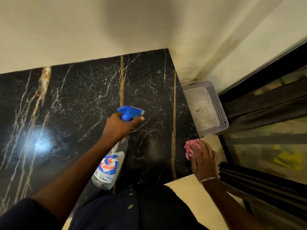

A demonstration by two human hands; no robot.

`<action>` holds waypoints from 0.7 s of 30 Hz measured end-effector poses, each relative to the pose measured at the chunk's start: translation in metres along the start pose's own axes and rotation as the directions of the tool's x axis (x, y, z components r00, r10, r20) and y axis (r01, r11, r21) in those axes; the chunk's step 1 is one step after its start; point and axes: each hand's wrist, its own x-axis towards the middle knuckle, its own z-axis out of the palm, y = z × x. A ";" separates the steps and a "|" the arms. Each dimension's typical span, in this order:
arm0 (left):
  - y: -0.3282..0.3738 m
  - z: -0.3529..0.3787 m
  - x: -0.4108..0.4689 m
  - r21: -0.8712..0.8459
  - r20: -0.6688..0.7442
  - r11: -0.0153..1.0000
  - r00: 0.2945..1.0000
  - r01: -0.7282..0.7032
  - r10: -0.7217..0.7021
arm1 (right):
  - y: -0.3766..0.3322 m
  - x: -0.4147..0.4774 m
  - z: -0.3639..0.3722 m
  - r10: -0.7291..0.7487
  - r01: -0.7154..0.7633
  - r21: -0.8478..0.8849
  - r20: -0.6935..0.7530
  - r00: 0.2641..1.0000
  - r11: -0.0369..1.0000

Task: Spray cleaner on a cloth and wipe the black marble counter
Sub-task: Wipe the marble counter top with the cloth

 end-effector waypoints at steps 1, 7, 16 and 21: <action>0.001 0.001 0.002 -0.008 0.003 1.000 1.000 0.001 -0.001 | 0.001 0.001 0.001 -0.004 0.004 0.006 0.011 1.000 1.000; 0.009 0.002 0.011 -0.005 0.020 1.000 1.000 -0.017 0.017 | -0.014 0.052 -0.001 -0.053 0.052 0.048 0.015 0.998 0.998; 0.013 0.002 0.042 -0.030 0.017 0.999 1.000 0.021 -0.020 | -0.069 0.246 -0.003 -0.116 0.124 0.074 -0.103 0.988 0.990; 0.016 0.000 0.063 -0.078 0.004 0.995 0.998 0.062 -0.062 | -0.089 0.334 -0.003 -0.175 0.183 0.055 -0.129 0.976 0.982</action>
